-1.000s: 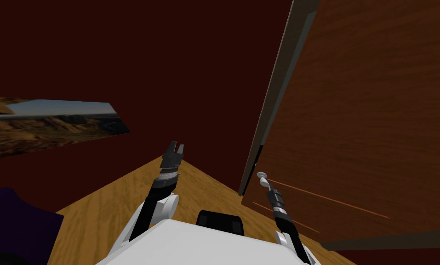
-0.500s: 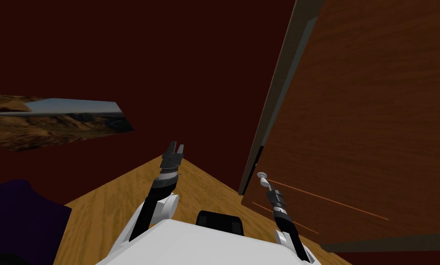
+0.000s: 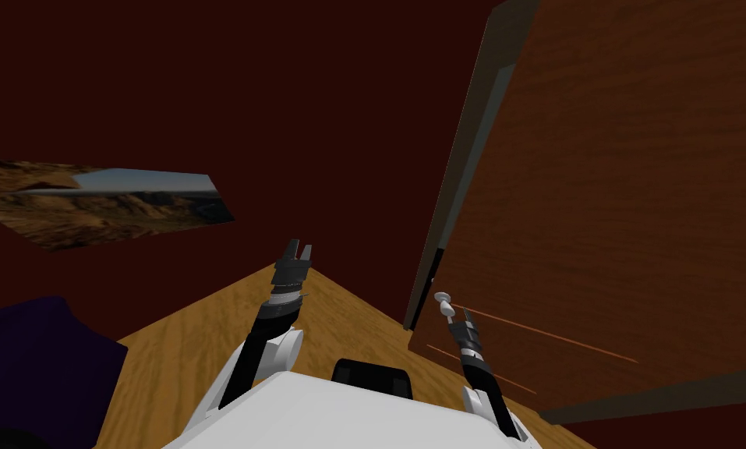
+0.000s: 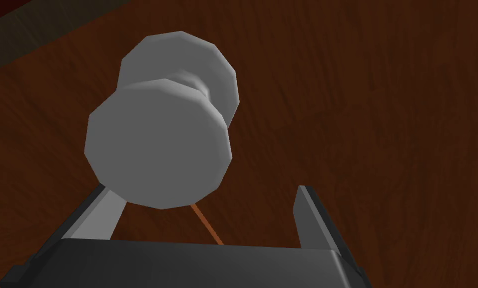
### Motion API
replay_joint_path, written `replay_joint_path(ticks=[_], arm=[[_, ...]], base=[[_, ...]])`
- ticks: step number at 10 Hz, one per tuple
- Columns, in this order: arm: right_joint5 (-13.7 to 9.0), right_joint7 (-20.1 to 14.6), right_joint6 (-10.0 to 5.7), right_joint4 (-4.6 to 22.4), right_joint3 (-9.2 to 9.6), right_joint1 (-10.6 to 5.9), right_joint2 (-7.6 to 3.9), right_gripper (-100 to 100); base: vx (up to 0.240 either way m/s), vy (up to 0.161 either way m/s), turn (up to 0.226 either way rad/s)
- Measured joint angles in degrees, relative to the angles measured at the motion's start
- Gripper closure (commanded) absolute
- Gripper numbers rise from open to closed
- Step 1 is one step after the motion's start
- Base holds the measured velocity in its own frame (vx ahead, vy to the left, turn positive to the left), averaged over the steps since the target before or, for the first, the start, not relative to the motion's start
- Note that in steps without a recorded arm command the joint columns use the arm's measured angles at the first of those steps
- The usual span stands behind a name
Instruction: Pull the door open
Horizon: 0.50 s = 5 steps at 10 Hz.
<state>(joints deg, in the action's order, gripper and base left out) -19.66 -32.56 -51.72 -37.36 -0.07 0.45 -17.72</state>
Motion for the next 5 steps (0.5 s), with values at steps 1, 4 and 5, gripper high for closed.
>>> replay_joint_path(ticks=[1,4,5], arm=[[-0.4,-0.9,0.30,-0.2,0.25,-0.11,0.35,-100],[-1.7,-5.1,0.88,-1.5,1.13,-0.32,1.01,-100],[-2.4,-6.8,1.05,-1.6,1.49,-0.43,1.20,-100]], base=[[-0.041,0.012,0.059],[-0.059,0.006,0.018],[-0.063,-0.011,0.009]])
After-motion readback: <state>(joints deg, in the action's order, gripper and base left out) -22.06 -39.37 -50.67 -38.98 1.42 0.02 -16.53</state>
